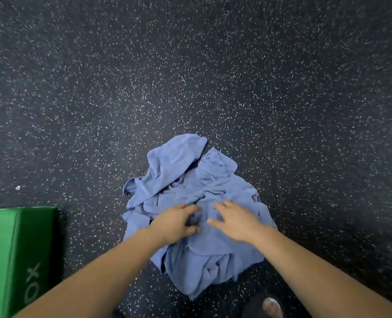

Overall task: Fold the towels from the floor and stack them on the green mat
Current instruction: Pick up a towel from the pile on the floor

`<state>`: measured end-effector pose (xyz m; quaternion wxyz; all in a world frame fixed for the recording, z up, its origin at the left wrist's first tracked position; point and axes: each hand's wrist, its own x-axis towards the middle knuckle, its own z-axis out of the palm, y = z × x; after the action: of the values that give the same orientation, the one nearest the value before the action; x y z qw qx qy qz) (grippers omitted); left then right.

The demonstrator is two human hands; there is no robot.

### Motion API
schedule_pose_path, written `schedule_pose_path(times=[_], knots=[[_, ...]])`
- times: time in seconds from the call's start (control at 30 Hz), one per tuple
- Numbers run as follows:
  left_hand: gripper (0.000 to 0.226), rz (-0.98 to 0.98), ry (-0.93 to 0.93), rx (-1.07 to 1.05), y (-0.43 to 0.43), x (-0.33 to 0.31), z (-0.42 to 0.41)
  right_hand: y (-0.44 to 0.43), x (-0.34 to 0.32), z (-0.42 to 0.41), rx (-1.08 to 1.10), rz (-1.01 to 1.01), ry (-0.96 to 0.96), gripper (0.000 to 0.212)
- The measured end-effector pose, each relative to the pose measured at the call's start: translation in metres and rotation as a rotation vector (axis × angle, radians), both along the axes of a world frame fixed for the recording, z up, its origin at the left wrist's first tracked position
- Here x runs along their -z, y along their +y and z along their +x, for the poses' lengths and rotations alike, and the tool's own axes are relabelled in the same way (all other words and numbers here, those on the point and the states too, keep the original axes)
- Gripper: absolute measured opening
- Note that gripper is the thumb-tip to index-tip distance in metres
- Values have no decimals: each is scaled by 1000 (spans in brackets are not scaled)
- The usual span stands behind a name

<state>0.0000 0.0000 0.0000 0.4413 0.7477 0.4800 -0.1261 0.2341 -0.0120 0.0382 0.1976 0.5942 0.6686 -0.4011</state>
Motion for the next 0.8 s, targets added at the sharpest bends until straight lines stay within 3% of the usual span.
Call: schedule_pose_path(times=[0.17,0.3,0.47,0.67,0.8], knots=[[40,30,-50,-11,-19,7,14,-17,7,0,-51,-17,21,59],[17,131,-61,-90,-20,-31,14,-20,-21,3,-52,-48,39,64],[16,217,-111,-155,-34,-113,6,-26,-97,-7,13,-2,212,70],[14,324,-293,-410,-60,-267,0,-53,-232,-29,207,276,482,19],[21,432,-520,-616,-81,-349,-3,-70,-312,-38,346,505,681,20]])
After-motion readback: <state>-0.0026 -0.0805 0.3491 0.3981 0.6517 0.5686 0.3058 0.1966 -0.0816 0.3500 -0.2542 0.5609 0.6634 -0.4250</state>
